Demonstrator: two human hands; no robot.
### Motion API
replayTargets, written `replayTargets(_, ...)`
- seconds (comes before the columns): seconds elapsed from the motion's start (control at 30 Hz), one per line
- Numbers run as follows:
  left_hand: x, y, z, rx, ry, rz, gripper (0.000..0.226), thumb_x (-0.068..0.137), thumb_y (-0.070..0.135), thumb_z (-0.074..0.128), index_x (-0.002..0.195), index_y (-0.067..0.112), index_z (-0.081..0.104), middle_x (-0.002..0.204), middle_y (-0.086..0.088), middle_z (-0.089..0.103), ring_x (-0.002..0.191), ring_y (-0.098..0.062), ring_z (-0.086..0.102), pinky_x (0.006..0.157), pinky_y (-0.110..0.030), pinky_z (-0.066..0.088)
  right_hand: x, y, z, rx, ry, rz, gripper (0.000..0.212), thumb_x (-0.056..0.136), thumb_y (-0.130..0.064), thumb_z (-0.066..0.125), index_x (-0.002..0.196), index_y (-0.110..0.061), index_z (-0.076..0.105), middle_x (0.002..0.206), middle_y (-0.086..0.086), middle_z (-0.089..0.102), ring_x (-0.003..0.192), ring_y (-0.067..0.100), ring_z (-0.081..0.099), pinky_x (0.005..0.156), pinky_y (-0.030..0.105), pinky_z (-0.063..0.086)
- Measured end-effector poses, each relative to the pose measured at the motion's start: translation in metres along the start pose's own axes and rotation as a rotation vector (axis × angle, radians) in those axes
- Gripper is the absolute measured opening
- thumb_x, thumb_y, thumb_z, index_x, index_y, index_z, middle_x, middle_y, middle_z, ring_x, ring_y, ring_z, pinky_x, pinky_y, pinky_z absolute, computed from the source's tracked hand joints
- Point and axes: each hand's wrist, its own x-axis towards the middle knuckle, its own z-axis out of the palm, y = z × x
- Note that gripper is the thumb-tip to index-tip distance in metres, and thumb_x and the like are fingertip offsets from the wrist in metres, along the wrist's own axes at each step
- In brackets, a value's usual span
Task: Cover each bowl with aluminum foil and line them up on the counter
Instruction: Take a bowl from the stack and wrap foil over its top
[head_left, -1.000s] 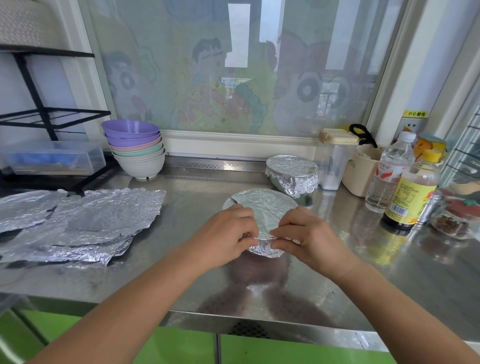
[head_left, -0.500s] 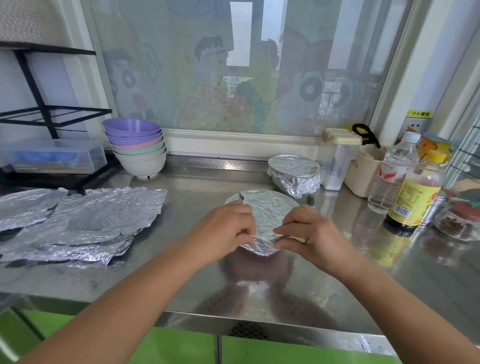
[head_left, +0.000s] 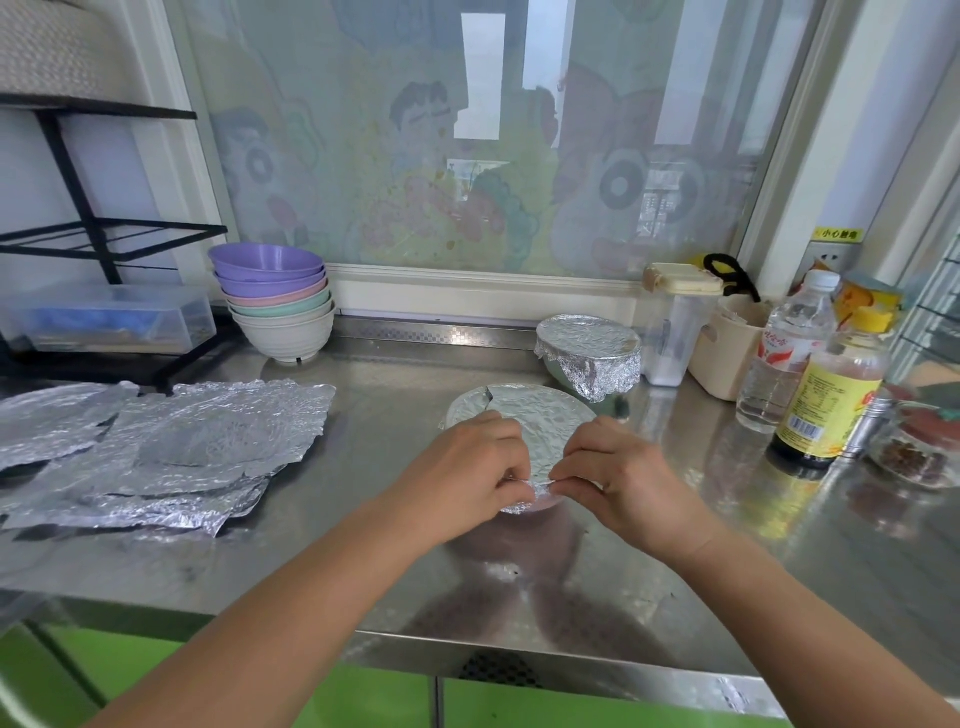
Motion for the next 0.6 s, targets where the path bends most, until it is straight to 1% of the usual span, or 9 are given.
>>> replayTargets(0.1,-0.001,-0.004,-0.003,-0.001,-0.017,-0.007,0.019,0.072,0.024,0.082,0.07,0.016,0.064,0.073,0.01,0.052,0.075,-0.008,0.043,0.065,-0.02,0.033,-0.003,0.002,-0.004,0.032,-0.032,0.006,0.024,0.091,-0.035,0.062,0.088,-0.017,0.077,0.085,-0.002,0.061,0.077,0.016,0.054,0.074,0.023,0.044)
replayTargets(0.17,-0.001,-0.008,-0.008,-0.01,-0.031,-0.021,0.019,0.072,0.024,0.082,0.069,0.016,0.065,0.073,0.008,0.055,0.076,-0.009,0.046,0.065,-0.023,0.038,-0.003,0.007,-0.009,0.04,-0.047,0.003,0.025,0.092,-0.034,0.061,0.092,-0.016,0.078,0.087,-0.001,0.062,0.078,0.016,0.054,0.074,0.023,0.044)
replayTargets(0.27,-0.001,-0.013,-0.013,-0.033,-0.049,-0.028,0.018,0.071,0.027,0.082,0.07,0.017,0.066,0.073,0.007,0.057,0.076,-0.009,0.048,0.065,-0.029,0.043,-0.001,0.011,-0.01,0.021,-0.065,-0.025,0.026,0.092,-0.034,0.061,0.089,-0.015,0.078,0.086,-0.001,0.061,0.077,0.017,0.054,0.071,0.025,0.045)
replayTargets(0.37,-0.001,-0.015,-0.013,-0.045,-0.061,-0.029,0.018,0.071,0.029,0.082,0.071,0.017,0.067,0.074,0.007,0.058,0.076,-0.01,0.05,0.064,-0.033,0.047,0.002,0.01,-0.008,0.013,-0.076,-0.034,0.022,0.09,-0.033,0.065,0.084,-0.016,0.077,0.084,-0.001,0.061,0.077,0.017,0.053,0.071,0.023,0.044)
replayTargets(0.53,-0.001,-0.015,-0.014,-0.049,-0.052,-0.035,0.019,0.071,0.028,0.083,0.071,0.017,0.067,0.074,0.006,0.059,0.076,-0.012,0.052,0.066,-0.035,0.048,0.005,0.004,-0.006,-0.007,-0.056,-0.003,0.011,0.084,-0.024,0.071,0.078,-0.016,0.075,0.079,-0.002,0.06,0.074,0.016,0.051,0.071,0.018,0.039)
replayTargets(0.6,-0.001,-0.012,-0.013,-0.05,-0.048,-0.044,0.021,0.072,0.032,0.082,0.074,0.017,0.068,0.077,0.006,0.058,0.078,-0.012,0.052,0.068,-0.034,0.047,0.005,0.002,-0.005,-0.016,-0.047,-0.009,0.009,0.084,-0.022,0.072,0.077,-0.016,0.074,0.079,-0.002,0.06,0.074,0.015,0.05,0.071,0.017,0.037)
